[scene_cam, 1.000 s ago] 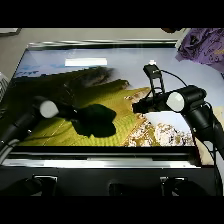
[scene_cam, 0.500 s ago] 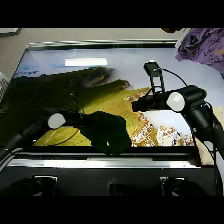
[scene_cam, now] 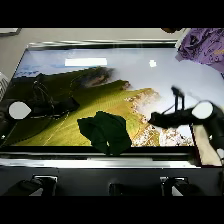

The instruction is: Fold the clothes and pants, and hang the long-sleeved shirts on hangers.

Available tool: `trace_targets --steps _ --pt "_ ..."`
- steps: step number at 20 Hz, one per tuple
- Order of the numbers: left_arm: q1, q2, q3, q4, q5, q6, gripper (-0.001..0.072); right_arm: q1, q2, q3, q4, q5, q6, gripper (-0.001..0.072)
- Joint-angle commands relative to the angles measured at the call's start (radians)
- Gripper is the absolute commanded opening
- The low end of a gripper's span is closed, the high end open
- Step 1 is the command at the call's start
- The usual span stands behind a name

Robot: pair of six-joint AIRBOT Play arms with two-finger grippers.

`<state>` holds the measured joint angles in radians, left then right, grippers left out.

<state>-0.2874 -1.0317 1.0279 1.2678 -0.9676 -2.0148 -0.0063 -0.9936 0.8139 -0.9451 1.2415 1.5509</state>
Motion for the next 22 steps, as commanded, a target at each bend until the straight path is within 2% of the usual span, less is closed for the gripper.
trace_targets --steps 1,2,3,4,6,9,13,18,21,22 --pt "0.032 0.002 0.001 0.0 -0.012 0.011 0.0682 -0.084 0.012 -0.298 0.469 -0.041 -0.195 0.0247" --pt "0.032 -0.001 0.001 -0.001 -0.012 0.011 0.0683 -0.051 0.012 -0.35 0.468 -0.086 -0.197 0.0257" --pt "0.032 -0.003 0.001 0.0 -0.013 0.011 0.0683 -0.009 0.012 -0.394 0.469 -0.133 -0.196 0.0346" --pt "0.033 -0.006 0.001 0.0 -0.013 0.011 0.0683 0.032 0.011 -0.425 0.469 -0.171 -0.195 0.0379" --pt "0.035 -0.011 0.001 0.0 -0.02 0.011 0.0683 0.119 0.004 -0.459 0.457 -0.24 -0.191 0.0378" --pt "0.058 -0.019 0.0 0.0 -0.058 0.011 0.0683 0.208 -0.024 -0.463 0.381 -0.326 -0.112 0.0378" --pt "0.113 -0.019 0.0 0.0 -0.121 0.013 0.0683 0.242 -0.097 -0.463 0.393 -0.414 -0.104 0.0379" --pt "0.162 -0.022 -0.001 0.0 -0.156 0.066 0.0684 0.243 -0.179 -0.463 0.517 -0.478 -0.206 0.0374" --pt "0.174 -0.038 -0.011 -0.002 -0.159 0.106 0.0683 0.242 -0.202 -0.463 0.564 -0.508 -0.245 0.0205" --pt "0.174 -0.051 -0.02 -0.001 -0.159 0.118 0.0683 0.242 -0.202 -0.463 0.564 -0.508 -0.262 0.0085"
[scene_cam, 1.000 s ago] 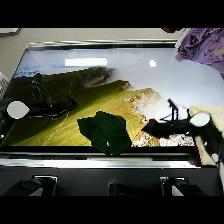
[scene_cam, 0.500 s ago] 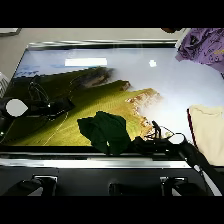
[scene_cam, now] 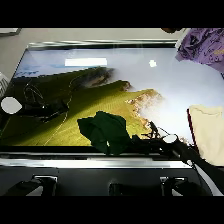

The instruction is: Fold the clothes and pants, and hang the long-sleeved shirts on hangers.

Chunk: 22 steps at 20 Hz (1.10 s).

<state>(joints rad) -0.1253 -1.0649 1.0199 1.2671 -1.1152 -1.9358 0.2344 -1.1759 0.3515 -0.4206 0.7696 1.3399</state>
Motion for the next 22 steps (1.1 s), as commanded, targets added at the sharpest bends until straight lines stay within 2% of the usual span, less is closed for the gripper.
trace_targets --steps 1,5,8,14,15,16,21,22 --pt "0.012 -0.035 -0.027 0.0 -0.01 0.063 0.0683 0.002 -0.019 0.0 0.039 -0.031 -0.062 0.0026" --pt "0.012 -0.121 -0.111 -0.023 0.072 0.145 0.0682 -0.001 -0.01 0.0 0.038 -0.001 -0.061 0.0025" --pt "0.011 -0.201 -0.134 -0.043 0.116 0.164 0.0681 -0.001 0.008 0.0 0.036 0.029 -0.058 0.0025" --pt "0.011 -0.349 -0.133 -0.255 0.196 0.322 0.0672 -0.001 0.048 0.0 0.031 0.037 -0.057 0.0025" --pt "0.011 -0.364 -0.133 -0.285 0.206 0.344 0.0649 -0.001 0.054 0.0 0.031 0.038 -0.057 0.0025" --pt "0.011 -0.377 -0.133 -0.304 0.215 0.357 0.06 -0.001 0.056 0.0 0.031 0.042 -0.057 0.0025" --pt "-0.005 -0.433 -0.133 -0.33 0.24 0.359 0.0591 -0.001 0.056 0.002 0.031 0.067 -0.057 0.0025" --pt "-0.007 -0.439 -0.133 -0.33 0.247 0.358 0.0359 -0.001 0.057 0.004 0.03 0.072 -0.058 0.0025"
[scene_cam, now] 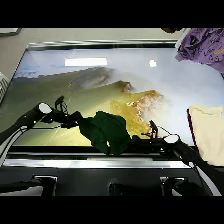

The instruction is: Fold the clothes and pants, and hang the long-sleeved shirts on hangers.

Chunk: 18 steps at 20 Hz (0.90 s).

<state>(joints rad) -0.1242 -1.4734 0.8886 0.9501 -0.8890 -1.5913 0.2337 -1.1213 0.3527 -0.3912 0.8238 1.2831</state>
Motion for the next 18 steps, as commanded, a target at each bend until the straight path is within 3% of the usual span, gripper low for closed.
trace_targets --steps 1,3,5,8,11,14,18 --pt "-0.008 -0.029 -0.002 -0.014 0.029 0.015 0.0026 0.0 0.007 0.01 -0.009 0.023 0.0 0.0024" --pt "-0.005 -0.02 0.022 -0.015 0.034 0.015 0.0016 0.0 0.035 0.053 -0.066 0.027 0.013 0.0024" --pt "-0.001 0.013 0.074 0.009 0.026 0.022 0.0015 -0.001 0.072 0.153 -0.234 0.035 0.12 0.0023" --pt "0.019 0.105 0.205 0.129 -0.006 0.007 0.0014 -0.001 0.115 0.404 -0.629 0.084 0.328 0.0023" --pt "0.055 0.227 0.379 0.351 -0.071 -0.082 0.0014 0.0 0.139 0.735 -1.029 0.188 0.465 0.0023" --pt "0.089 0.355 0.55 0.574 -0.145 -0.154 0.0014 0.0 0.168 1.02 -1.285 0.24 0.487 0.0023" --pt "0.122 0.541 0.71 0.78 -0.218 -0.218 0.0014 0.0 0.236 1.276 -1.432 0.282 0.465 0.0023"
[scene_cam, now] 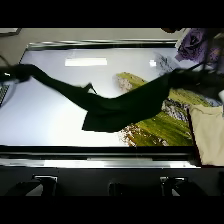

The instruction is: Fold the clothes and pants, and hang the long-sleeved shirts on hangers.

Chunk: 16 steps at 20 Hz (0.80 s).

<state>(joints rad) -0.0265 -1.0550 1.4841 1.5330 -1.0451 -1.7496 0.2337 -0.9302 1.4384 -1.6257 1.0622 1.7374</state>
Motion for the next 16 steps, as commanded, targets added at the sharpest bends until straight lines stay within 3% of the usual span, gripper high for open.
trace_targets --steps 1,3,10,13,16 --pt "0.036 0.169 0.134 0.222 -0.08 -0.081 0.0014 0.0 0.072 0.225 -0.212 0.054 0.002 0.0023" --pt "0.068 0.273 0.142 0.252 -0.112 -0.13 0.0014 0.0 0.132 0.266 -0.229 0.081 0.002 0.0023" --pt "0.168 0.487 0.141 0.251 -0.188 -0.137 0.0014 0.0 0.309 0.27 -0.214 0.151 0.077 0.0024" --pt "0.169 0.478 0.117 0.209 -0.194 -0.136 0.0015 0.0 0.244 0.27 -0.216 0.154 0.155 0.0023" --pt "0.168 0.439 -0.011 0.145 -0.193 -0.136 0.0015 0.0 0.049 0.27 -0.219 0.21 0.245 0.0024"
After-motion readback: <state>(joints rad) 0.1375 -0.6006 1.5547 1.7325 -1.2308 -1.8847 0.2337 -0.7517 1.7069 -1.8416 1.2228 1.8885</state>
